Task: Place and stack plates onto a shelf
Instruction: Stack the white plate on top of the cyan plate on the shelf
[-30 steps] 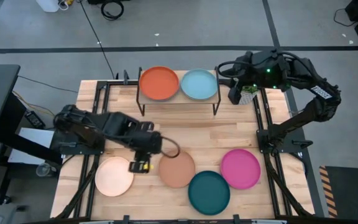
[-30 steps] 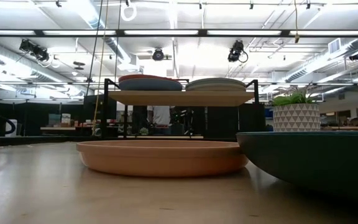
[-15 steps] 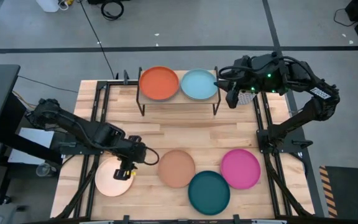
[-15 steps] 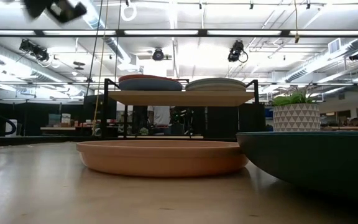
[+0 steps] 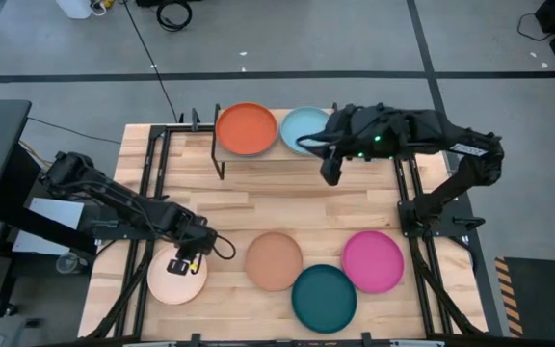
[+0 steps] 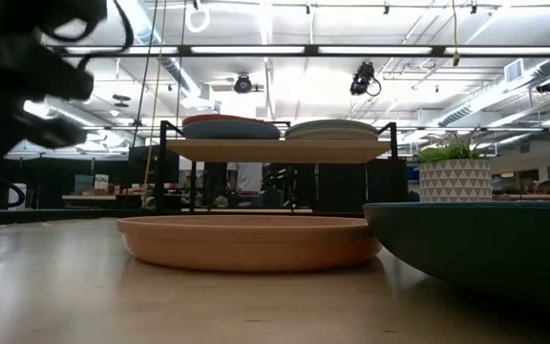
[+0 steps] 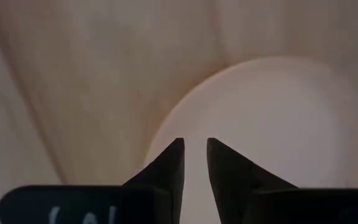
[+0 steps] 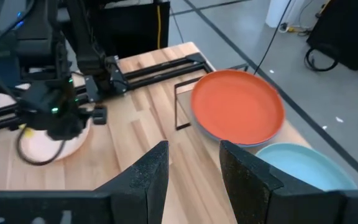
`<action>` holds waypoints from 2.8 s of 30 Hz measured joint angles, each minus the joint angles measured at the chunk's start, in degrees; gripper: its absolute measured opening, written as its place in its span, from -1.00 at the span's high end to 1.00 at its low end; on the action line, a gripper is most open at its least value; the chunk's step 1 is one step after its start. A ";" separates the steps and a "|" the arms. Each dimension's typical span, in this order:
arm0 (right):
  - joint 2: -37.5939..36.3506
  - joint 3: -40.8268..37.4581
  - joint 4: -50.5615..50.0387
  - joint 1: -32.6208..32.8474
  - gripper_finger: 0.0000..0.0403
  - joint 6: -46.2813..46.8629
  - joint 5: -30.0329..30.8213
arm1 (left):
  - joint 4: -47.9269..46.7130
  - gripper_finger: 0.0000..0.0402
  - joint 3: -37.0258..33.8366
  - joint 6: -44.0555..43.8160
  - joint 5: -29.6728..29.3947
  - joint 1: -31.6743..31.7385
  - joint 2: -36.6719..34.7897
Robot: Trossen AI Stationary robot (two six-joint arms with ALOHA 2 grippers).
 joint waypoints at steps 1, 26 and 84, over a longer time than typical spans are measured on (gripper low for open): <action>0.46 0.00 0.01 0.27 0.26 0.41 -0.01 | -0.02 0.63 -0.81 -0.04 -0.45 0.32 0.00; 2.65 0.00 3.65 1.68 0.26 2.15 0.05 | 1.90 0.30 -1.91 -1.40 -4.61 1.41 8.89; -12.62 0.02 12.32 -4.41 0.26 -8.04 6.15 | 30.75 0.93 46.95 -25.97 15.63 51.61 17.46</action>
